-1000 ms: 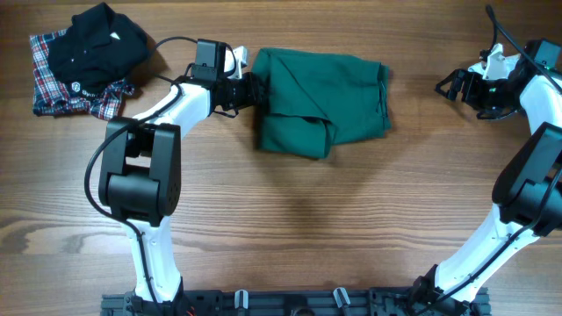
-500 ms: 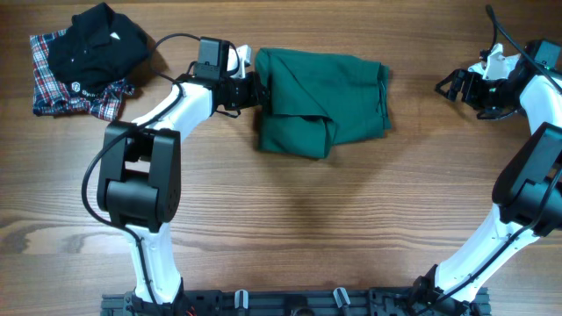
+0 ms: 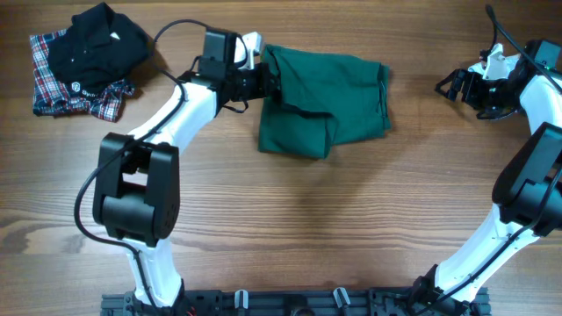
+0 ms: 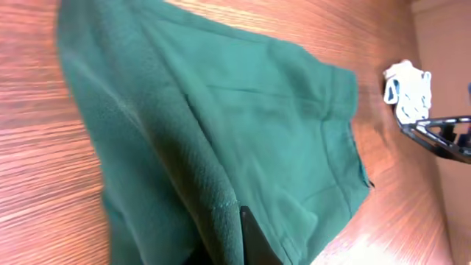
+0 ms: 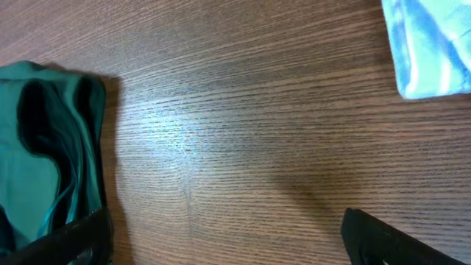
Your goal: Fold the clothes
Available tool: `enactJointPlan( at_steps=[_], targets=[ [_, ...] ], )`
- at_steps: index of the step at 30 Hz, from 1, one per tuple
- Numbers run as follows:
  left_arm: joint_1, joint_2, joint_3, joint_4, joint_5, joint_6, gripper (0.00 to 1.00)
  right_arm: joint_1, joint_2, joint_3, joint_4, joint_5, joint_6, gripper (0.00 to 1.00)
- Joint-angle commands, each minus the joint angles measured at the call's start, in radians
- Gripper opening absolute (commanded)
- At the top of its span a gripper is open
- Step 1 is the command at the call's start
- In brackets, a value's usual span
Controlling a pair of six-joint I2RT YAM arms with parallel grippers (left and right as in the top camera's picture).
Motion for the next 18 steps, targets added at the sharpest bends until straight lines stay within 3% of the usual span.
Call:
enactJointPlan(
  at_steps=[1,8,18],
  targets=[
    [-0.057,-0.039,0.027,0.05,0.005,0.019,0.04,0.005,0.019,0.016,0.008,-0.027,0.002,1.0],
    [-0.165,-0.039,0.027,0.175,-0.179,0.011,0.04,0.005,0.019,0.016,0.006,-0.027,0.002,1.0],
    [-0.19,0.005,0.027,0.347,-0.354,0.013,0.09,0.005,0.019,0.016,-0.008,-0.056,0.004,1.0]
  ],
)
